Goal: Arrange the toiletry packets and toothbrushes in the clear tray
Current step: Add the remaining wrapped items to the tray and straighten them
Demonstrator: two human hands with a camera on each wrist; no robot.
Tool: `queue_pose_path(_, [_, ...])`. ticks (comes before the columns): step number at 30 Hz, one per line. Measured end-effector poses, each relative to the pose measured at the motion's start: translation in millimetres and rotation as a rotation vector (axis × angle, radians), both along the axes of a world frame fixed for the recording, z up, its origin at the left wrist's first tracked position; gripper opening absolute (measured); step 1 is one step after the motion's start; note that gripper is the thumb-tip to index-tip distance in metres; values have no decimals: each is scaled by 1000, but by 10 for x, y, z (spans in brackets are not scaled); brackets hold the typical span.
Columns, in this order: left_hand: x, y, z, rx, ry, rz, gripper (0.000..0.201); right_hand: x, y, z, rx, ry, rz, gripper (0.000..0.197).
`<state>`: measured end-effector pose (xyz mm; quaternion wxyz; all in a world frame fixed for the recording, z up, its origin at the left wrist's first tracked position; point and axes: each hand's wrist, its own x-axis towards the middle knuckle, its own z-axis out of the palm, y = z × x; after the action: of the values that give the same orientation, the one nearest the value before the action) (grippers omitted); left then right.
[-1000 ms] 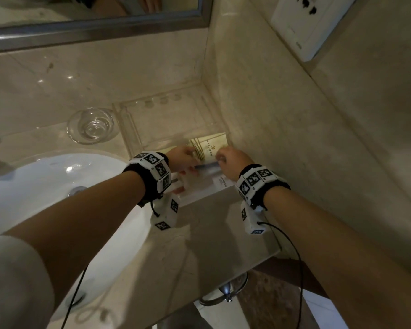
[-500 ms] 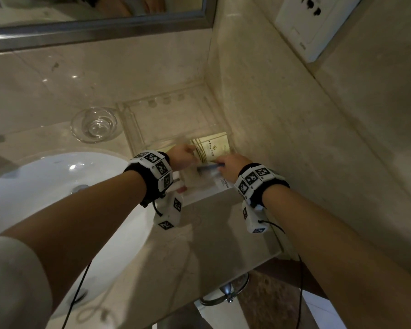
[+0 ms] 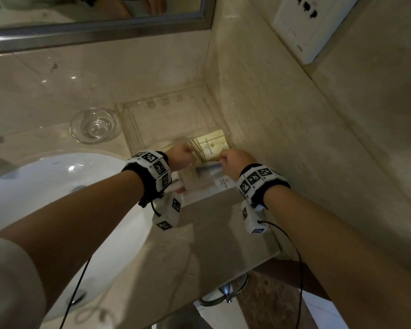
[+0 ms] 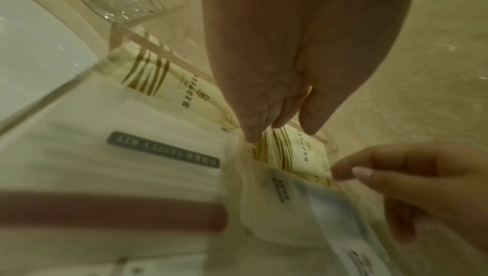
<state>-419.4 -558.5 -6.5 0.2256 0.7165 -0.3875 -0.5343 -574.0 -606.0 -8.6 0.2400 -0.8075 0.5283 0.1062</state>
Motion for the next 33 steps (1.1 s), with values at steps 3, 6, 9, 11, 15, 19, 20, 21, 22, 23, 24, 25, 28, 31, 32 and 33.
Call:
queue_pose_path(3, [-45, -2, 13, -2, 37, 15, 41, 10, -25, 1, -75, -57, -78, 33])
queue_pose_path(6, [-70, 3, 14, -7, 48, 11, 41, 16, -31, -10, -12, -74, -69, 43])
queue_pose_path(9, [-56, 10, 5, 11, -15, -20, 42, 13, -21, -63, 85, -54, -51, 48])
queue_pose_path(11, [-36, 11, -13, 22, -49, -37, 42, 4, -22, -99, 100, -36, -25, 47])
queue_pose_path(15, [-28, 14, -2, 49, -110, -81, 42, -15, -23, -118, 39, -67, -11, 41])
queue_pose_path(19, [-32, -10, 8, 46, -125, -90, 43, 30, -51, -83, -48, -117, 57, 49])
queue_pose_path(20, [-26, -12, 8, 44, -128, -93, 42, 51, -59, -83, -19, -93, 97, 53])
queue_pose_path(21, [-20, -14, 4, 41, -135, -100, 41, 74, -67, -95, 19, -61, 129, 56])
queue_pose_path(22, [-12, -20, -1, 40, -139, -109, 41, 95, -80, -115, 52, -33, 146, 59])
queue_pose_path(23, [-5, -25, -6, 40, -140, -117, 40, 115, -91, -139, 76, -11, 152, 61])
queue_pose_path(24, [0, -32, -14, 41, -142, -124, 39, 133, -104, -171, 89, 6, 157, 62])
queue_pose_path(25, [8, -38, -28, 41, -152, -132, 38, 150, -113, -195, 91, 23, 169, 61])
queue_pose_path(28, [25, -54, -83, 43, -159, -162, 37, 187, -134, -246, 73, 50, 208, 56])
queue_pose_path(31, [24, -73, -119, 51, -142, -171, 26, 170, -148, -265, 72, 42, 203, 55])
queue_pose_path(32, [22, -79, -122, 49, -122, -167, 21, 156, -146, -266, 76, 42, 201, 55])
queue_pose_path(33, [21, -81, -119, 44, -102, -165, 21, 146, -142, -264, 79, 45, 202, 56])
